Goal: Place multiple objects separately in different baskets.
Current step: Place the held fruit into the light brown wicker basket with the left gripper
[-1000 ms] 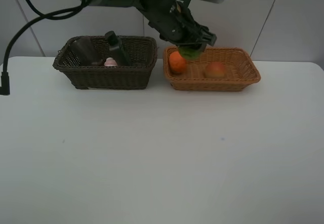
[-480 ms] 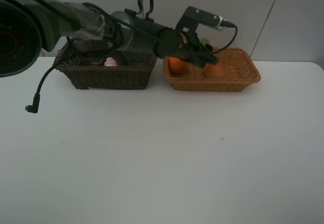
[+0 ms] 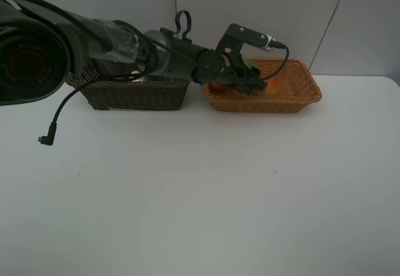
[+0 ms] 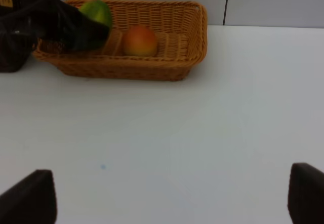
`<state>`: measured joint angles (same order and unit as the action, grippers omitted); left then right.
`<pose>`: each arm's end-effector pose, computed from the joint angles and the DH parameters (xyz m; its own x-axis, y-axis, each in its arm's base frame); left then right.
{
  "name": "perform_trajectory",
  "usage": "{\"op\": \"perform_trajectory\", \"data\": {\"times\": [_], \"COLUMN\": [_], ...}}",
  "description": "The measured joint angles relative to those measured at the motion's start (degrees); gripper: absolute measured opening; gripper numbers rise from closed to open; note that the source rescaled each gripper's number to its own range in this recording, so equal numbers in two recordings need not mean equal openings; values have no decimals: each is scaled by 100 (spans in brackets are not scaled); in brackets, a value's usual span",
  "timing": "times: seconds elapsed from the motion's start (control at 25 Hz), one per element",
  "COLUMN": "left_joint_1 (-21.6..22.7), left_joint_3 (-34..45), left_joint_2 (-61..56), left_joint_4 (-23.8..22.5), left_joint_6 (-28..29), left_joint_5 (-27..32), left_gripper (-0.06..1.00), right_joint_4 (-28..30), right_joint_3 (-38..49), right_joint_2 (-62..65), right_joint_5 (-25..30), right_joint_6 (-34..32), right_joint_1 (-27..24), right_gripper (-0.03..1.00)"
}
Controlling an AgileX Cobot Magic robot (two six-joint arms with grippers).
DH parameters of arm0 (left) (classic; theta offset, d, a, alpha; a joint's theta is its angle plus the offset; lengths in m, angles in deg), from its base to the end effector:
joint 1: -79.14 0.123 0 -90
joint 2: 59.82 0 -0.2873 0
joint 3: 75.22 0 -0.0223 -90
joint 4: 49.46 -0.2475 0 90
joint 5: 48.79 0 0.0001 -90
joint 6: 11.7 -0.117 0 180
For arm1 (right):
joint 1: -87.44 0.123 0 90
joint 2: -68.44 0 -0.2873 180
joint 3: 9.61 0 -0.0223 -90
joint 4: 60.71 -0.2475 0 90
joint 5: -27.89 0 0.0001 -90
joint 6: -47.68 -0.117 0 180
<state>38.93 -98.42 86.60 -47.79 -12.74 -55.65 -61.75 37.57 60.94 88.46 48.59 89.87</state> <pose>0.4305 -0.3634 0.1129 -0.3460 0.2784 -0.8960 0.6395 0.7687 -0.0081 0.0099 0.0023 0.2718 -0.4257 -0.0250 -0.9045 -0.0596 0.9982 0.0004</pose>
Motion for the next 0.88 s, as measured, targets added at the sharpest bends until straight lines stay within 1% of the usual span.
{"op": "perform_trajectory", "data": {"times": [0.16,0.28,0.36,0.44,0.52,0.76,0.88], "left_joint_1": [6,6,6,6,6,6,6], "left_joint_3": [0,0,0,0,0,0,0], "left_joint_2": [0,0,0,-5,-9,-152,-370], "left_joint_4": [13,129,181,222,240,260,260], "left_joint_6": [0,0,0,0,0,0,-98], "left_joint_5": [0,0,-8,-41,-41,110,469], "left_gripper": [80,80,86,96,99,100,100], "right_joint_4": [0,0,0,0,0,0,0], "right_joint_3": [0,0,0,0,0,0,0], "right_joint_2": [0,0,0,0,0,0,0], "right_joint_5": [0,0,0,0,0,0,0], "right_joint_6": [0,0,0,0,0,0,0], "right_joint_1": [0,0,0,0,0,0,0], "right_gripper": [97,97,97,97,97,97,97]}}
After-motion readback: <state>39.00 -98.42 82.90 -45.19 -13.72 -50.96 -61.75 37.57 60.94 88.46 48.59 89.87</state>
